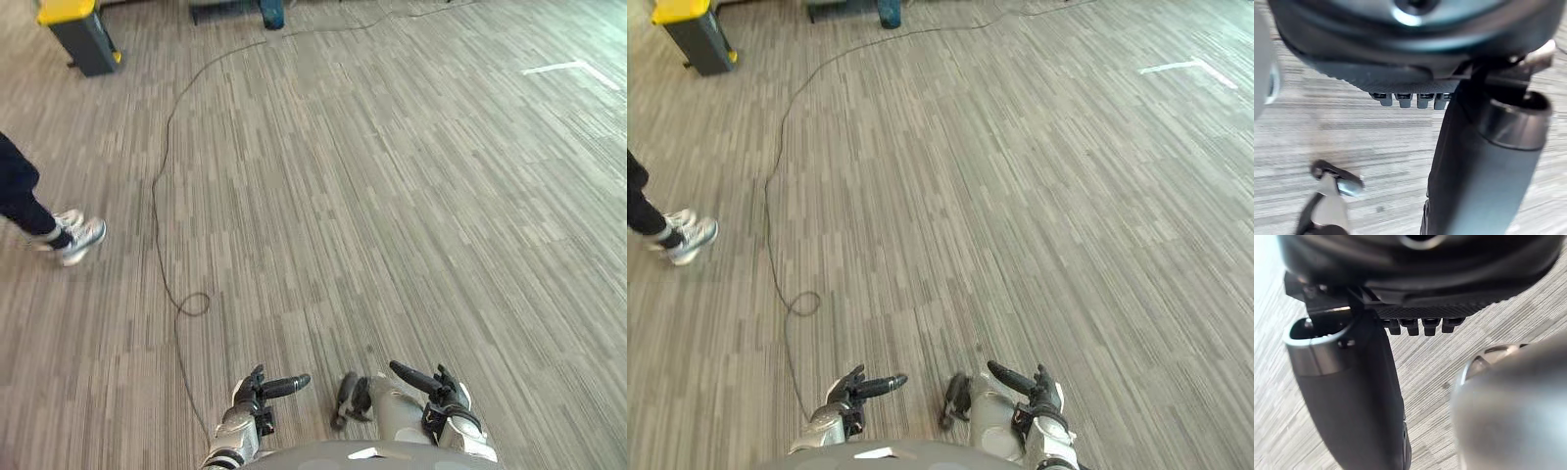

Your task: Pick up cushions and gather them together orderly.

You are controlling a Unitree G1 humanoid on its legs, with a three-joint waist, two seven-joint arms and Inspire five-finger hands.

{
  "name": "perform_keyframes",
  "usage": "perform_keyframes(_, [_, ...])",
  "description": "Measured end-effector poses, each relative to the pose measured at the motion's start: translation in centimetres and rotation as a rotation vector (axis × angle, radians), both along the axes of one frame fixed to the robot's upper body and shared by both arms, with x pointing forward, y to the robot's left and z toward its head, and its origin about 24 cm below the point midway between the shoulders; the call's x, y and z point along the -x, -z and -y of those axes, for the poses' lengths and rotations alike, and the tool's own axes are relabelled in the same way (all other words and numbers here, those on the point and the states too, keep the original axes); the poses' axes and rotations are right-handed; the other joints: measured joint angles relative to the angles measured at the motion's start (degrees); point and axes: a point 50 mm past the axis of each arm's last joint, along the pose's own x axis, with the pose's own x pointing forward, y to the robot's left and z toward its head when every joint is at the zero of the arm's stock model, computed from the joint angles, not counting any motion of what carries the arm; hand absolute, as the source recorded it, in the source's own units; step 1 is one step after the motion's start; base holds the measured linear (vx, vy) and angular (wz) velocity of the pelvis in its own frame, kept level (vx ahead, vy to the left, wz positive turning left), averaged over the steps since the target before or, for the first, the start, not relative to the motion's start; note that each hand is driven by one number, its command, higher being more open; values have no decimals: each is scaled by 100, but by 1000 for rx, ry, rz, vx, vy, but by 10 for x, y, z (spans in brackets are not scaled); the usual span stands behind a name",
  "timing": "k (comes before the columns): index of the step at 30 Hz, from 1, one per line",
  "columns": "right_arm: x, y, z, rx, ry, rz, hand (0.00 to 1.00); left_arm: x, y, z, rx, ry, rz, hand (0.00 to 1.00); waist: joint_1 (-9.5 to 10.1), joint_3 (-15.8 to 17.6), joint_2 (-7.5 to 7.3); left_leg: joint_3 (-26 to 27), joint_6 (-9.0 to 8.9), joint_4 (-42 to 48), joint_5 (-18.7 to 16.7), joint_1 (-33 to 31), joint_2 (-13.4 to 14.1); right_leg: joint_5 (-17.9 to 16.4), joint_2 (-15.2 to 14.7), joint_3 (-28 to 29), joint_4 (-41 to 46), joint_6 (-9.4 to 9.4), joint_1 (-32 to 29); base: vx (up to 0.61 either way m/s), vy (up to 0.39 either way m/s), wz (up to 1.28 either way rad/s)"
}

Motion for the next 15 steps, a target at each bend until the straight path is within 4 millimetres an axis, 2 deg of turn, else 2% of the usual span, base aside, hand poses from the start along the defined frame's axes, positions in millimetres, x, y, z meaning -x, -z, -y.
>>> perform_keyframes(1, [-1,1,-4,-5,-24,-4,100,-3,-2,-5,-17,-6,18,100,25,58,-90,-61,105,380,-237,-467,-10,-66,128,267,-290,-31,439,524,-46,-79])
perform_keyframes(2, [0,1,-7,-9,-32,-7,100,-4,-4,-8,-26,-8,28,100,28,59,-120,-78,171,400,-363,-698,-46,-118,175,405,-437,-60,636,481,-10,-103])
perform_keyframes(3, [0,2,-8,-9,-47,-13,100,-7,-7,-11,-33,-15,62,100,58,66,-157,-74,273,208,-647,-1151,-84,-167,254,659,-674,-47,969,557,53,-106])
perform_keyframes(5, [6,5,-10,-11,-48,-44,100,-14,-13,-12,-38,-21,120,100,156,44,-205,-80,362,-653,-1040,-1721,-256,-294,272,1148,-919,40,1436,521,98,-125])
perform_keyframes(7, [8,6,-14,-24,-44,-58,100,-18,-16,-11,-37,-21,153,100,200,28,-314,-203,339,-2653,-1183,-2046,-713,-452,123,1711,-1106,257,1823,578,202,-118])
perform_keyframes(8, [8,7,-15,-27,-43,-59,100,-19,-17,-10,-34,-23,158,100,217,26,-329,-282,308,-3114,-1146,-2090,-839,-485,79,1848,-1123,309,1909,588,260,-150])
perform_keyframes(9, [9,8,-19,-37,-42,-65,100,-22,-19,-7,-29,-17,179,100,310,22,-367,-501,249,-4315,-862,-2229,-1139,-615,-73,2307,-1172,517,2101,493,244,-126])
perform_keyframes(10, [10,8,-19,-36,-43,-68,100,-22,-19,-6,-28,-15,181,100,315,8,-374,-536,259,-4500,-644,-2241,-1169,-652,-94,2431,-1160,582,2126,640,341,-166])
perform_keyframes(11, [13,10,-22,-46,-43,-81,100,-21,-18,-8,-33,-12,173,100,359,-67,-416,-617,302,-4512,94,-2136,-1246,-716,-183,2748,-1117,688,2199,523,279,-100])
perform_keyframes(12, [13,10,-26,-56,-43,-82,100,-21,-18,-11,-44,-9,165,100,345,-126,-542,-565,329,-4415,-36,-2131,-1293,-717,-288,2882,-1082,690,2213,684,316,-97])
perform_keyframes(13, [18,12,-35,-75,-42,-90,100,-22,-17,-17,-58,-5,150,100,275,-239,-730,-420,480,-4197,-332,-2143,-1319,-534,-419,3094,-895,718,2073,673,303,-52])
perform_keyframes(14, [24,13,-35,-75,-54,-106,100,-22,-16,-18,-60,-4,138,100,282,-266,-787,-385,549,-3787,-615,-2180,-1312,-365,-498,3268,-655,906,2031,654,304,-44])
perform_keyframes(15, [28,14,-36,-76,-59,-118,100,-22,-16,-20,-65,-1,133,100,286,-302,-837,-308,603,-3510,-868,-2120,-1328,-250,-563,3330,-338,1003,1984,709,358,-42])
